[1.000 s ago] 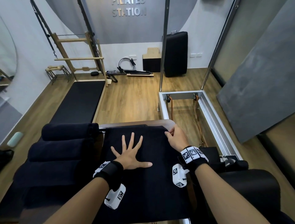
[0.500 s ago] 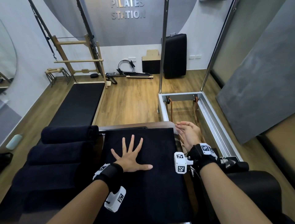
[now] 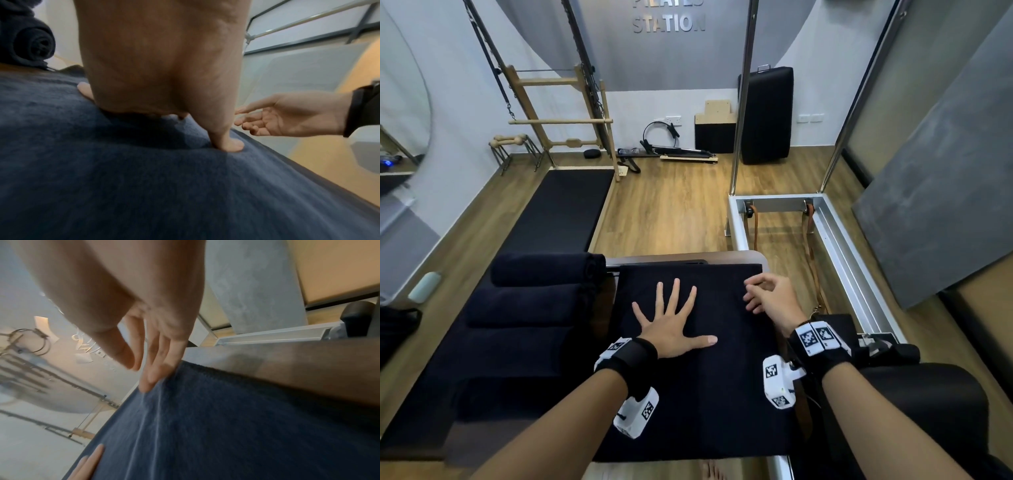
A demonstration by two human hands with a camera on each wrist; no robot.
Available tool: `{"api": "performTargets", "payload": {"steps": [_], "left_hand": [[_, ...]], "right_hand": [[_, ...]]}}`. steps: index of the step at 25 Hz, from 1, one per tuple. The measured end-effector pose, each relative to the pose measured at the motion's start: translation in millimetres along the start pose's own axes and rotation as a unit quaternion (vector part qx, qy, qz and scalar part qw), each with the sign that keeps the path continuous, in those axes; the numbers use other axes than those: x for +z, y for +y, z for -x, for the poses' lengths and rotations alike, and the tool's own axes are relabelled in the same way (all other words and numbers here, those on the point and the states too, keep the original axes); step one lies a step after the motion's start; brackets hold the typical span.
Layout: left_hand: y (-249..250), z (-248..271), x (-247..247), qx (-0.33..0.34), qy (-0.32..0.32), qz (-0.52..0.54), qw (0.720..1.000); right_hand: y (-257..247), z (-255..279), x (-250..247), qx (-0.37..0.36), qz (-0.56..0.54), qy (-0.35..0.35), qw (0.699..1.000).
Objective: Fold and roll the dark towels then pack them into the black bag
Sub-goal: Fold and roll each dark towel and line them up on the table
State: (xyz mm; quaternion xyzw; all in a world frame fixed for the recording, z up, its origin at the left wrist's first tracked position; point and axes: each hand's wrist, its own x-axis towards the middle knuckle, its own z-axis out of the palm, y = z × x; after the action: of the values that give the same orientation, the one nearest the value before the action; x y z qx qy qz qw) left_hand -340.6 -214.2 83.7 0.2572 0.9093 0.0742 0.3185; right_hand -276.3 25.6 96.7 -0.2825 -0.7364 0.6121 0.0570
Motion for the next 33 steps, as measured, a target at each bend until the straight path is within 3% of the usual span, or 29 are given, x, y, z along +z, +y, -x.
{"api": "performTargets", "payload": {"steps": [3, 9, 14, 16, 18, 25, 27, 31, 33], "left_hand": [[-4, 25, 15, 0.023, 0.053, -0.027, 0.998], [-38, 110, 66, 0.092, 0.134, -0.018, 0.987], [-71, 171, 110, 0.111, 0.156, -0.053, 0.98], [-81, 188, 123, 0.106, 0.165, -0.084, 0.977], [-88, 198, 127, 0.106, 0.187, -0.07, 0.974], [-84, 221, 115, 0.092, 0.275, 0.06, 0.955], [-79, 229, 106, 0.065, 0.318, 0.093, 0.941], [-74, 228, 80, 0.037, 0.357, 0.196, 0.912], [-71, 222, 64, 0.032, 0.38, 0.238, 0.894]], "right_hand": [[6, 48, 5, -0.012, 0.026, -0.111, 0.993], [43, 152, 4, -0.145, 0.182, -0.105, 0.967], [82, 212, -2, -0.215, 0.367, -0.186, 0.886], [96, 226, -4, -0.247, 0.467, -0.172, 0.832], [106, 234, -5, -0.271, 0.508, -0.139, 0.806], [100, 244, -20, -0.23, 0.283, -0.09, 0.927], [87, 246, -26, -0.207, 0.246, -0.065, 0.945], [52, 234, -50, -0.157, 0.139, -0.12, 0.97], [35, 222, -57, -0.156, 0.096, -0.107, 0.977]]}}
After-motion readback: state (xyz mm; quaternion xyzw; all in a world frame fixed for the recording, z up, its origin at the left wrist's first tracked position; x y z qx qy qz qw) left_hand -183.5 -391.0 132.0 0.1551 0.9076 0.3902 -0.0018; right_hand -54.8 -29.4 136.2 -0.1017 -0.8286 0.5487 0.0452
